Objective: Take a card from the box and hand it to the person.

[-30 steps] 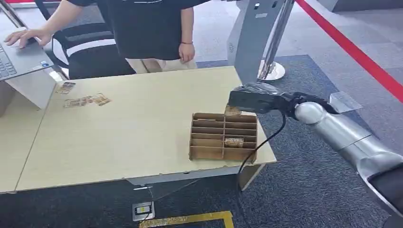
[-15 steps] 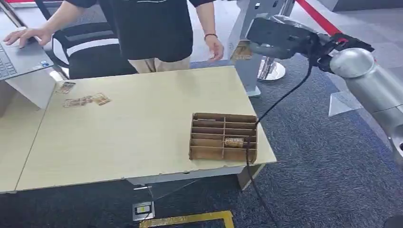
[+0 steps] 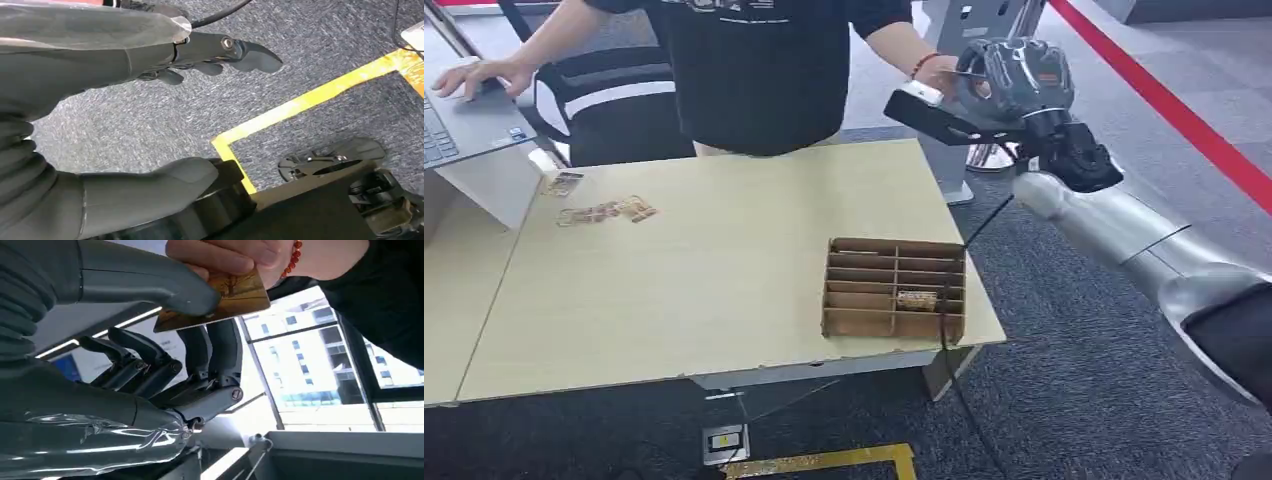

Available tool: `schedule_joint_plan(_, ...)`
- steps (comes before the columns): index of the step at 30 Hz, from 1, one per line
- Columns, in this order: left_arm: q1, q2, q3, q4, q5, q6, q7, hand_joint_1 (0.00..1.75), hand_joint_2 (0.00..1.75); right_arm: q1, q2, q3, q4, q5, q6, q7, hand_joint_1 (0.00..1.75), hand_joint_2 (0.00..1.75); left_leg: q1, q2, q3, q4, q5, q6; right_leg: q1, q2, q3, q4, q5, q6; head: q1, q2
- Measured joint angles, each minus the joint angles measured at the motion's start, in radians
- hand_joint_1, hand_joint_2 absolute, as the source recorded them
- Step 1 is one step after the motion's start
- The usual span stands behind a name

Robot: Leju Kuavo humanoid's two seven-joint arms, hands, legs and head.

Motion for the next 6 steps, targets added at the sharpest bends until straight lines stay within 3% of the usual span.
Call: schedule_joint_plan(6,0.006,-0.004,0.000,0.000,0.007,0.009,0.009,0.00,1.75,0.010,0.072,0.041,0.129,0.133,0.031,0.023,1.75,1.75,0.000,0.000,0.000,0.000,0.000,0.000,0.000,0.000,0.000,0.000,0.000,0.000,0.000,0.000)
